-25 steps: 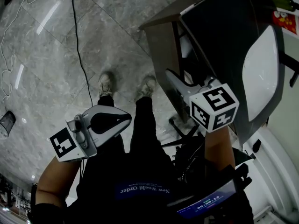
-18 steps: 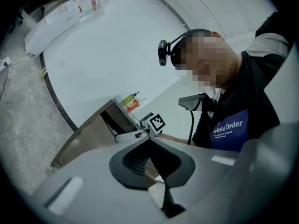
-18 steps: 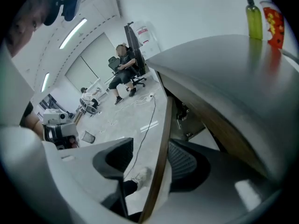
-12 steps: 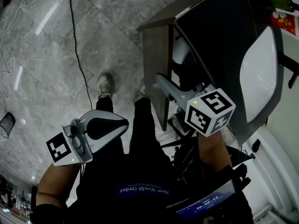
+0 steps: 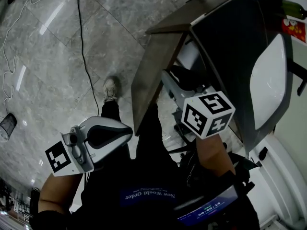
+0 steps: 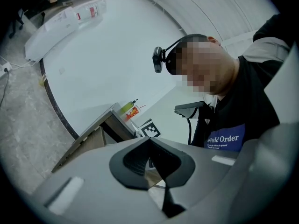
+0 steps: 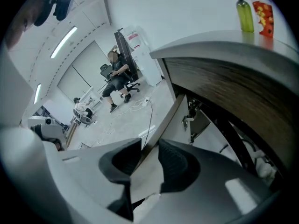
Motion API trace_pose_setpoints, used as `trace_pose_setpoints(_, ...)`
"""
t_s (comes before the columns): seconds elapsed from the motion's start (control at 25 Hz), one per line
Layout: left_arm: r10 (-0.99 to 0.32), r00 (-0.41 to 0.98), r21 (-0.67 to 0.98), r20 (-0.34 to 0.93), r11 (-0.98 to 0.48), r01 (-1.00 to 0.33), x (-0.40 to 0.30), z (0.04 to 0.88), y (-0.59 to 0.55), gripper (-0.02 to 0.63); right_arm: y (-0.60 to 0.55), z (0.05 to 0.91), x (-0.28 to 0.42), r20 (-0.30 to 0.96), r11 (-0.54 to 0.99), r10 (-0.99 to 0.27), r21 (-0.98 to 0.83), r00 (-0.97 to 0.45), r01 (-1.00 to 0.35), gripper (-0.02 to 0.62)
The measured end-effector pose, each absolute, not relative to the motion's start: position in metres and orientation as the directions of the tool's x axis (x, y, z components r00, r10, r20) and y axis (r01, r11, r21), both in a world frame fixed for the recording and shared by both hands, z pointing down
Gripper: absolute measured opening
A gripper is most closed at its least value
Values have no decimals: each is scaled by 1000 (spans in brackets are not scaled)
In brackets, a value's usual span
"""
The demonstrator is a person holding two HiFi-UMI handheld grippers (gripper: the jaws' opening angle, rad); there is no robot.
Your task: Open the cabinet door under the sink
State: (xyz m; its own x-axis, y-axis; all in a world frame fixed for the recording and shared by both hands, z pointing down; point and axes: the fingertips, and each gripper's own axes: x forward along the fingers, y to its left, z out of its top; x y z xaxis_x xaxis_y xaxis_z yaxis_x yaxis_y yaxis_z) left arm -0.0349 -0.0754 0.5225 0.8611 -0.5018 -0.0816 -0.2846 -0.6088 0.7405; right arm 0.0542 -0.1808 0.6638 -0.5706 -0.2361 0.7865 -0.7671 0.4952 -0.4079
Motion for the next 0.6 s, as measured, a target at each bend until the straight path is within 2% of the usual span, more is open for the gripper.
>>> trace_pose_setpoints(0.6,-565,818,740,-109,-595,-312,-77,517,-57,0,-204,666,2,789,463,-254,-408,-559,-787,133)
